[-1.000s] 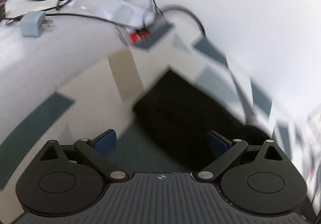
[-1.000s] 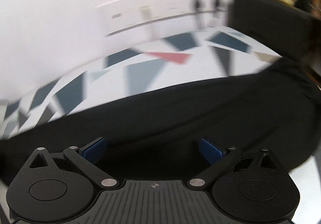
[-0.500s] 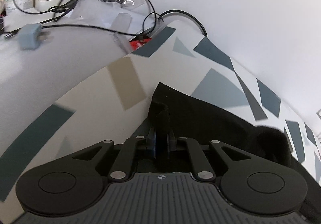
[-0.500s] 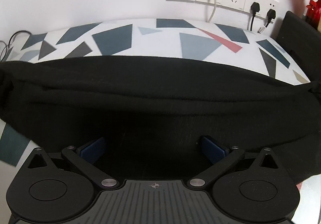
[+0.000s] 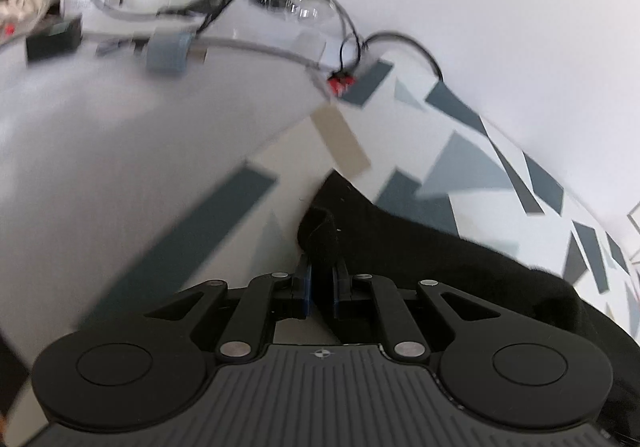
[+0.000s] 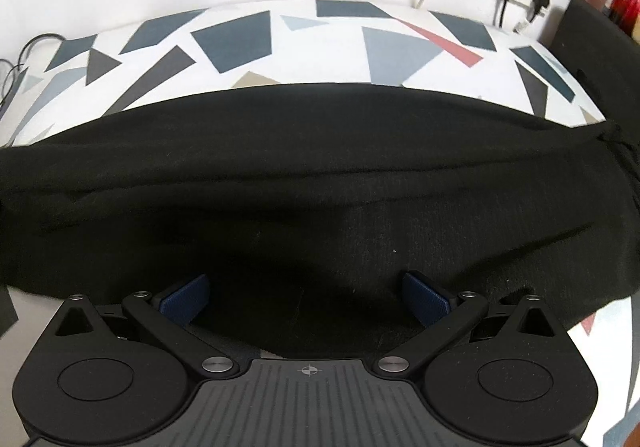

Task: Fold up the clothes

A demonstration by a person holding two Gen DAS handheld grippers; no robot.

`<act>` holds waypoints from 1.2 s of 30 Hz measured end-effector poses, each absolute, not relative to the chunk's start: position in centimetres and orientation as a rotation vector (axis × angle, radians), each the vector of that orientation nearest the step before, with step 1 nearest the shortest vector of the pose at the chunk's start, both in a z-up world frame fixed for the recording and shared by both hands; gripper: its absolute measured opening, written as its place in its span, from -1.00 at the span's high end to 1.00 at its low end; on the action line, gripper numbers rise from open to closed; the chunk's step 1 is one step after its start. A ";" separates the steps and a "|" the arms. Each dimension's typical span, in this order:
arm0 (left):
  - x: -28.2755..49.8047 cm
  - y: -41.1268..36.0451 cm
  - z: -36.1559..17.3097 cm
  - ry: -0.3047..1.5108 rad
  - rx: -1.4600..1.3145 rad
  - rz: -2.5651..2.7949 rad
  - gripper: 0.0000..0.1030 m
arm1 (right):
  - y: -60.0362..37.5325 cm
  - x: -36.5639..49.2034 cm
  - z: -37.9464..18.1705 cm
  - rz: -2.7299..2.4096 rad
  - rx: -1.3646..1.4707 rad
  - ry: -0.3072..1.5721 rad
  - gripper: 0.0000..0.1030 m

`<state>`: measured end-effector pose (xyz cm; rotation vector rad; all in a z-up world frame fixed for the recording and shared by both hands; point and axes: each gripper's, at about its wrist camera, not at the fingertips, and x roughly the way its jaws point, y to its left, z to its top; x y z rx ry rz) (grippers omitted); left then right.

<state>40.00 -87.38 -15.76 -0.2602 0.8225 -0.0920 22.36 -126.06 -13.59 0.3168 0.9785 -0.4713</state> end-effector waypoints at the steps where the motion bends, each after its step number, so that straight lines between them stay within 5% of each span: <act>1: 40.5 -87.5 -15.7 0.798 -0.227 -0.079 0.66 | -126.0 22.4 -13.3 -0.473 0.326 0.972 -0.98; 3: 40.8 -87.2 -15.1 0.770 -0.223 -0.075 0.44 | -125.9 22.6 -12.8 -0.476 0.345 0.960 -0.97; 6: 39.9 -86.2 -13.7 0.732 -0.275 -0.143 -0.42 | -125.7 22.8 -11.9 -0.481 0.373 0.942 -0.97; 7: 39.4 -86.1 -13.2 0.722 -0.278 -0.196 -0.52 | -125.6 22.9 -11.5 -0.480 0.357 0.924 -0.97; 14: 36.7 -90.2 -13.0 0.809 0.075 -0.563 -0.53 | -124.0 24.6 -11.4 -0.400 0.108 0.860 -0.63; 23: 37.3 -94.1 -14.8 0.853 0.197 -0.607 -0.51 | -120.8 28.6 -13.6 -0.250 -0.093 0.860 -0.68; 24: 37.4 -94.0 -14.7 0.840 0.217 -0.599 -0.30 | -120.8 28.8 -13.8 -0.252 -0.091 0.855 -0.71; 25: 37.5 -93.8 -14.3 0.829 0.228 -0.593 0.11 | -121.0 28.9 -13.7 -0.254 -0.072 0.845 -0.66; 27: 38.0 -93.0 -13.1 0.796 0.233 -0.566 0.58 | -121.6 29.1 -13.2 -0.260 -0.020 0.818 0.30; 28: 38.3 -92.5 -12.4 0.774 0.227 -0.545 0.59 | -122.1 28.9 -12.7 -0.266 0.022 0.792 0.42; 32: 39.8 -91.2 -11.7 0.790 0.164 -0.533 0.45 | -123.5 29.0 -12.6 -0.272 0.122 0.754 0.41; 34: 40.2 -91.7 -12.3 0.839 0.168 -0.554 -0.29 | -123.7 29.4 -13.4 -0.273 0.141 0.777 0.41; 36: 39.6 -92.3 -12.6 0.840 0.181 -0.587 -0.38 | -123.9 29.3 -13.9 -0.284 0.159 0.787 0.41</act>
